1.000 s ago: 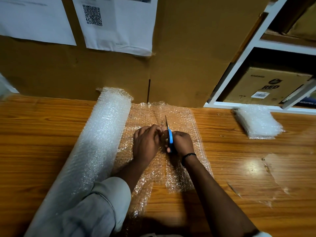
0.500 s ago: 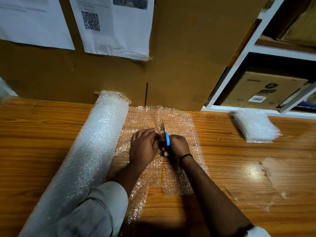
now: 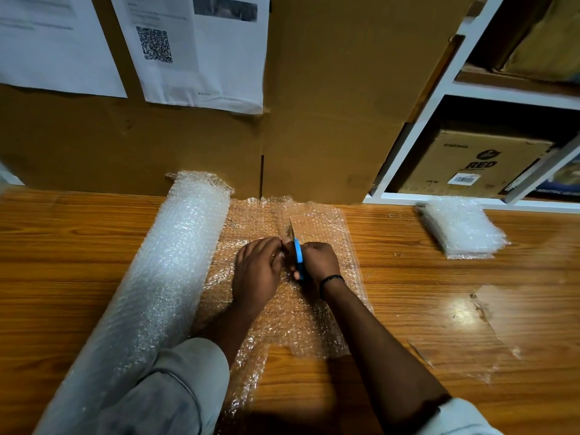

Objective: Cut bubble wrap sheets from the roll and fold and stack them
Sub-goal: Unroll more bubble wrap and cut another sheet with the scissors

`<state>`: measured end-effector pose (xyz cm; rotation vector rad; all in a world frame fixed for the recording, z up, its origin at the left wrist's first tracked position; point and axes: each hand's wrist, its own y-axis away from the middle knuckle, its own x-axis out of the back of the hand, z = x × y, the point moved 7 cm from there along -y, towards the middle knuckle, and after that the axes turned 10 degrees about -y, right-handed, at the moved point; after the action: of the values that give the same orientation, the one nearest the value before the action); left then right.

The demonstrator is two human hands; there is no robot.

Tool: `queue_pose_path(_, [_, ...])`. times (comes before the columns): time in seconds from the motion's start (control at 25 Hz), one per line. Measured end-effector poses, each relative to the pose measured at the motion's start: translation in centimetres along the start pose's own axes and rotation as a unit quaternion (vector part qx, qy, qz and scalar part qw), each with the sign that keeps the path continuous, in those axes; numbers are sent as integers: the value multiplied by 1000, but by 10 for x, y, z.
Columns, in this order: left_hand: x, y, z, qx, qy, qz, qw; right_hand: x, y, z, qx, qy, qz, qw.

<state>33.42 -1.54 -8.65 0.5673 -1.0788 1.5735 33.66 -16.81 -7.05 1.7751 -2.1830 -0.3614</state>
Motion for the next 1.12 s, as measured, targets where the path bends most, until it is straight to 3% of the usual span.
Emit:
queue_pose_path(0.24, [2, 0, -2, 3, 27, 3, 1000, 5, 2, 5, 6, 5, 15, 1000])
queue_pose_path(0.4, [6, 1, 0, 10, 41, 12, 999, 9, 10, 14, 0, -60, 33, 998])
queue_pose_path(0.64, [6, -1, -2, 22, 40, 16, 999, -1, 30, 21, -20, -139, -18, 990])
queue_pose_path(1.12, [9, 0, -1, 41, 45, 5, 998, -10, 7, -1, -36, -103, -17, 994])
